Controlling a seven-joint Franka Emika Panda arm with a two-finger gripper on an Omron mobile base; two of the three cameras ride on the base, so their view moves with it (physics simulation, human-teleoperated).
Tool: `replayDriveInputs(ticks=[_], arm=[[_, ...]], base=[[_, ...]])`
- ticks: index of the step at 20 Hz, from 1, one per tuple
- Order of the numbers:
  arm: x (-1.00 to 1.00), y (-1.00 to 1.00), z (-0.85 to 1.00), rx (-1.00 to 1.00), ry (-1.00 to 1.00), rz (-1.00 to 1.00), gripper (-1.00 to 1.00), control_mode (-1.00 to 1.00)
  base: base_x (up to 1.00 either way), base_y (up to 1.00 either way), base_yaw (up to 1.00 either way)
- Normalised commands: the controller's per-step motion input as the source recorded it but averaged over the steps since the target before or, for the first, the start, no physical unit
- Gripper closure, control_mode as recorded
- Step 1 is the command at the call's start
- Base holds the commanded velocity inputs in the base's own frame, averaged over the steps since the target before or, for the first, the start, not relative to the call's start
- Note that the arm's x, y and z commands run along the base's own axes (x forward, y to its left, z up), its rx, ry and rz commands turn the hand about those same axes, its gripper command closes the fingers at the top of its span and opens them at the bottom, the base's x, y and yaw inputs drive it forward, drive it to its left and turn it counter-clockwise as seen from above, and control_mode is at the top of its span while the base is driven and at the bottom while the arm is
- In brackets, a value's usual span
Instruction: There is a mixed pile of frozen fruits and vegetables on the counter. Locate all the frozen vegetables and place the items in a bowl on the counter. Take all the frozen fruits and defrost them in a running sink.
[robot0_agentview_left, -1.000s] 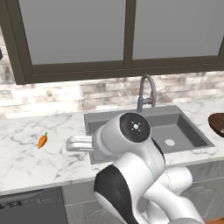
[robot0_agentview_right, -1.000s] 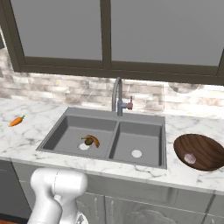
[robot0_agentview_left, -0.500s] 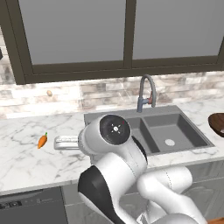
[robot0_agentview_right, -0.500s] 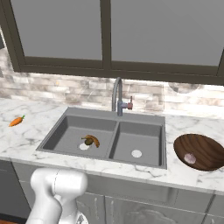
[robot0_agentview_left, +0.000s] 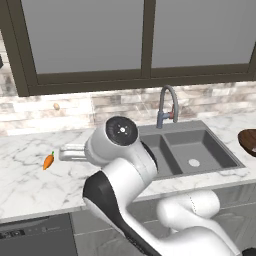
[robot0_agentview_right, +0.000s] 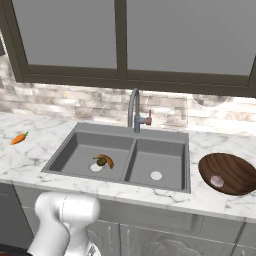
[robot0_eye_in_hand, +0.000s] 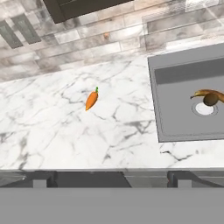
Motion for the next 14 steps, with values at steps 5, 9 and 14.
replayDriveInputs(ticks=[5, 9, 14], arm=[[0.31, 0.21, 0.00, 0.00, 0.05, 0.00, -1.00, -1.00], [0.23, 0.24, -0.16, 0.00, 0.00, 0.00, -1.00, -1.00], [0.22, 0.25, -0.24, 0.00, 0.00, 0.00, -1.00, -1.00]], base=[[0.00, 0.00, 0.00], [0.00, 0.00, 0.00], [0.00, 0.00, 0.00]])
